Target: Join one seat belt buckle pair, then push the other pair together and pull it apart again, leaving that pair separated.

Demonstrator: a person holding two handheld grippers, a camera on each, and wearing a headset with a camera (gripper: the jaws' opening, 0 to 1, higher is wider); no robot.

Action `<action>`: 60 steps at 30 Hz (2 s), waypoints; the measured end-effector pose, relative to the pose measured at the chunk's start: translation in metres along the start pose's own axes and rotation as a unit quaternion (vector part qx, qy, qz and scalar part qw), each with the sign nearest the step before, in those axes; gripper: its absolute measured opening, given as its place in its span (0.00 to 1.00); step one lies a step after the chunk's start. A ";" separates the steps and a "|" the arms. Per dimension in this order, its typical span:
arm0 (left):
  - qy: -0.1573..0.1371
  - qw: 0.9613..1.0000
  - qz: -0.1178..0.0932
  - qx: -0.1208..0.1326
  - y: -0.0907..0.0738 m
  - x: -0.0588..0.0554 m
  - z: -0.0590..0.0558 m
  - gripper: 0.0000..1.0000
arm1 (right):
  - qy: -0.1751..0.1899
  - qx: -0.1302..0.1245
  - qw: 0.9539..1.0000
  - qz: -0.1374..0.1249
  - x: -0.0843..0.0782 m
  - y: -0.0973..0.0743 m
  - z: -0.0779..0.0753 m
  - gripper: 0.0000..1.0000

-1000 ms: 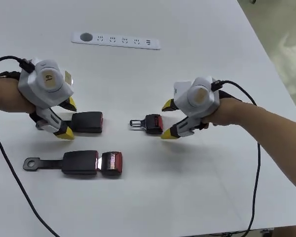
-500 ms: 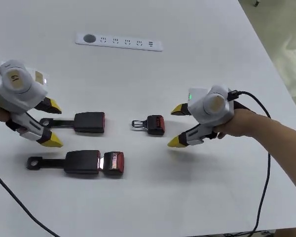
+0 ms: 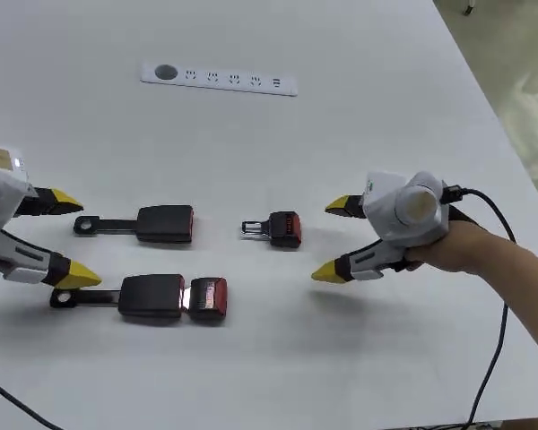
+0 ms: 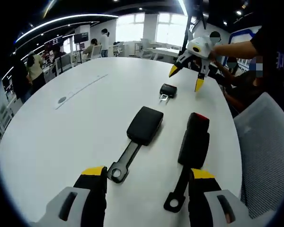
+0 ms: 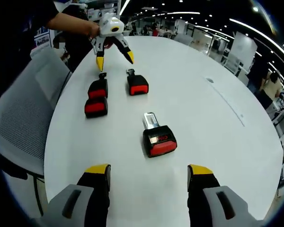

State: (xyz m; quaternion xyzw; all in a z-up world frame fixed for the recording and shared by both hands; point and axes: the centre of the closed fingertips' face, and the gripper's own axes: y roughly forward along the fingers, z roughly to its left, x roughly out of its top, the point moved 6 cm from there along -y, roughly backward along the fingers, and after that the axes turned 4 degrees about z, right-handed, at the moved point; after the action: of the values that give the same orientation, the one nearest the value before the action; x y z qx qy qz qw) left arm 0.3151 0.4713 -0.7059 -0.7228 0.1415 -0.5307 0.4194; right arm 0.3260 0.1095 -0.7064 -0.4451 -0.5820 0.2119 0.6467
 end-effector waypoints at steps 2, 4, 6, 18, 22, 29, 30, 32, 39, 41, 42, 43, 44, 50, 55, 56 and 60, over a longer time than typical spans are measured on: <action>-0.008 1.000 -0.019 0.009 -0.003 0.000 -0.006 0.73 | 0.010 -0.005 1.000 -0.012 0.000 -0.001 0.002 0.68; -0.013 0.999 -0.037 0.015 -0.006 -0.002 -0.012 0.73 | 0.014 -0.009 1.000 -0.020 -0.001 -0.002 0.006 0.69; -0.021 0.998 -0.051 0.019 -0.008 -0.007 -0.017 0.75 | 0.026 -0.014 0.999 -0.037 0.001 -0.003 0.013 0.71; -0.045 0.991 -0.118 0.047 -0.011 -0.016 -0.050 0.88 | 0.066 -0.051 0.991 -0.100 0.003 -0.006 0.041 0.87; -0.046 0.989 -0.126 0.056 -0.010 -0.018 -0.056 0.89 | 0.076 -0.062 0.988 -0.117 0.004 -0.006 0.054 0.91; -0.061 0.985 -0.142 0.073 -0.010 -0.016 -0.064 0.97 | 0.101 -0.080 0.981 -0.143 0.005 -0.009 0.070 0.99; -0.063 0.985 -0.142 0.075 -0.009 -0.016 -0.065 0.98 | 0.103 -0.083 0.981 -0.144 0.005 -0.009 0.071 0.99; -0.068 0.984 -0.146 0.078 -0.009 -0.016 -0.064 1.00 | 0.120 -0.087 0.977 -0.153 0.004 -0.009 0.074 0.99; -0.079 0.979 -0.166 0.088 -0.009 -0.017 -0.065 1.00 | 0.143 -0.090 0.972 -0.165 -0.002 -0.006 0.083 0.99; -0.080 0.978 -0.170 0.090 -0.009 -0.017 -0.066 1.00 | 0.146 -0.088 0.971 -0.166 -0.002 -0.005 0.085 0.99; -0.080 0.978 -0.170 0.091 -0.009 -0.017 -0.067 1.00 | 0.147 -0.087 0.971 -0.166 -0.002 -0.005 0.085 0.99; -0.081 0.978 -0.169 0.093 -0.009 -0.017 -0.067 1.00 | 0.147 -0.087 0.971 -0.166 -0.002 -0.005 0.086 0.99; -0.082 0.978 -0.170 0.094 -0.010 -0.016 -0.067 1.00 | 0.147 -0.087 0.971 -0.167 -0.002 -0.005 0.086 0.99; -0.085 0.975 -0.178 0.097 -0.011 -0.014 -0.067 1.00 | 0.146 -0.085 0.971 -0.167 -0.002 -0.005 0.087 0.99; -0.081 0.976 -0.177 0.095 -0.010 -0.012 -0.070 1.00 | 0.144 -0.083 0.972 -0.168 -0.002 -0.004 0.086 0.99; -0.081 0.976 -0.177 0.095 -0.009 -0.013 -0.069 1.00 | 0.142 -0.084 0.972 -0.168 -0.002 -0.004 0.087 0.99; -0.081 0.976 -0.177 0.096 -0.010 -0.012 -0.070 1.00 | 0.141 -0.083 0.972 -0.168 -0.002 -0.004 0.086 0.99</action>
State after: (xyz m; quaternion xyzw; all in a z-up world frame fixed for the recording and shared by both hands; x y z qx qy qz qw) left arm 0.2462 0.4534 -0.7004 -0.7332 -0.0746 -0.5473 0.3965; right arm 0.2432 0.1345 -0.7100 -0.4186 -0.5671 -0.0130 0.7092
